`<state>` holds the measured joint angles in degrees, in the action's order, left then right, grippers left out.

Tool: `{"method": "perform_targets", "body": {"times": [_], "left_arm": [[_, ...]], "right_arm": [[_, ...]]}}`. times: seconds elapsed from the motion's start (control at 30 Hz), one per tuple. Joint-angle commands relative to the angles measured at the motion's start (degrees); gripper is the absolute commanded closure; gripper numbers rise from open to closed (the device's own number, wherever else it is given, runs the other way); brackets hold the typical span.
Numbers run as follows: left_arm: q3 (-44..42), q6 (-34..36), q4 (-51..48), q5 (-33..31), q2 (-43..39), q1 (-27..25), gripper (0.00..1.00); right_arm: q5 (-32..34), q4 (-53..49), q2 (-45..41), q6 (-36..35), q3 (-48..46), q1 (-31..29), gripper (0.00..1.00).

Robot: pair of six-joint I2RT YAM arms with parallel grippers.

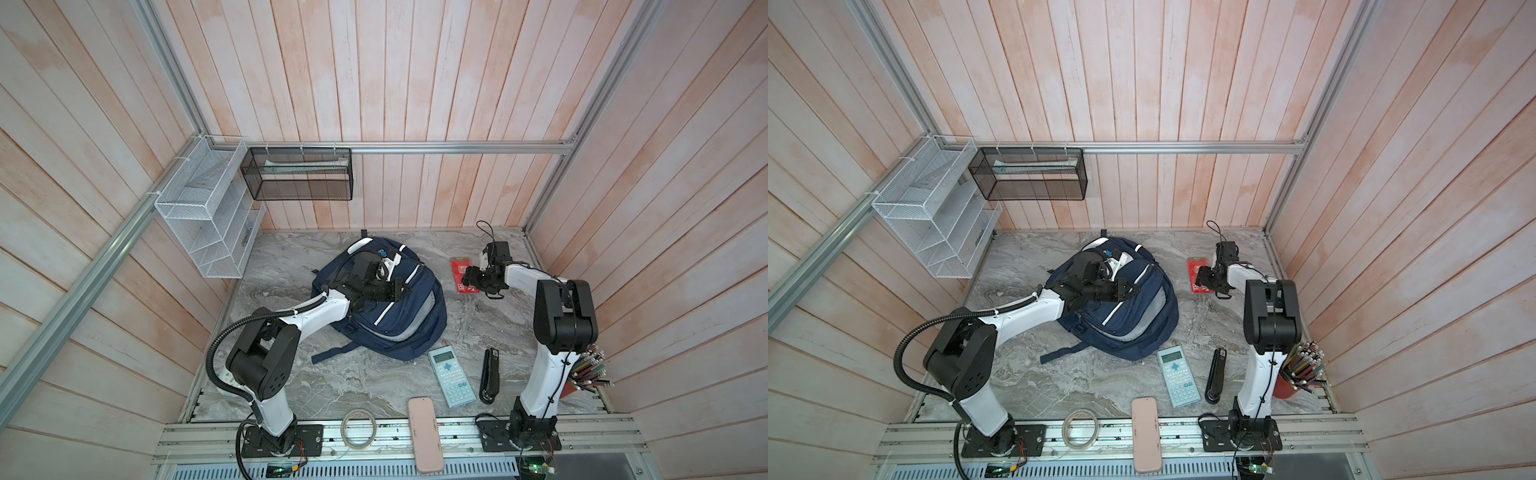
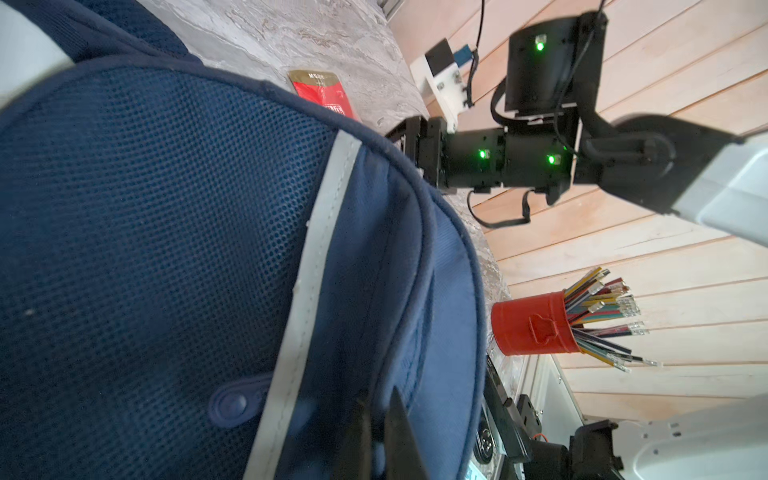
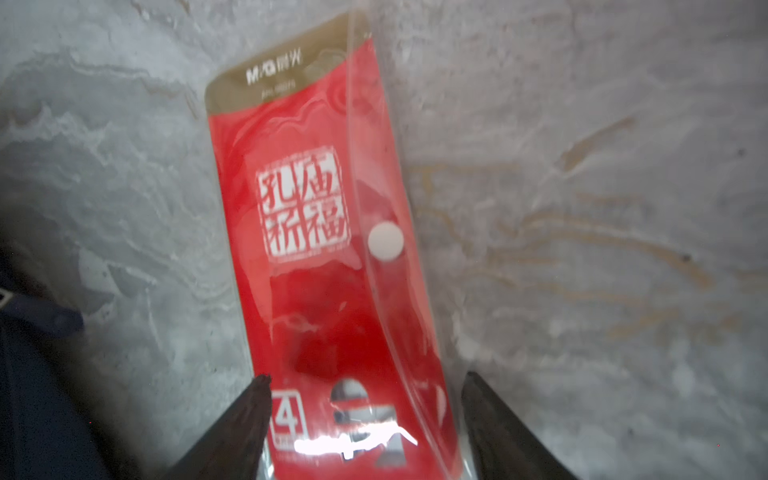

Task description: Pack the student bag

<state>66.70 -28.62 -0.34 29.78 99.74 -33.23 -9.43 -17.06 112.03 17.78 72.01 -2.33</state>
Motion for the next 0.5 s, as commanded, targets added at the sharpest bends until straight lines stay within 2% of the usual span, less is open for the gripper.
{"method": "perform_targets", "body": {"times": [0.0,0.1,0.17,0.3,0.47], "left_arm": [[3.87,2.33,-5.82,-8.46,-2.18,-0.55,0.65],[10.61,4.41,-9.97,-13.22,-1.28,-3.06,0.41],[14.57,4.48,-9.32,-12.67,0.7,-4.21,0.35],[23.86,2.0,-6.79,-5.07,10.45,-4.84,0.35],[39.97,1.74,-12.1,-4.58,25.41,-5.52,0.48]], "right_arm": [[1.26,0.56,-2.39,1.06,-3.02,2.23,0.28],[-2.72,7.39,-5.26,2.19,-6.76,4.08,0.28],[-5.67,10.89,-5.64,2.32,-7.72,4.63,0.3],[-8.79,10.02,-2.24,2.22,-4.27,4.85,0.34],[-11.88,10.39,-0.09,3.4,-3.32,6.16,0.38]]}}
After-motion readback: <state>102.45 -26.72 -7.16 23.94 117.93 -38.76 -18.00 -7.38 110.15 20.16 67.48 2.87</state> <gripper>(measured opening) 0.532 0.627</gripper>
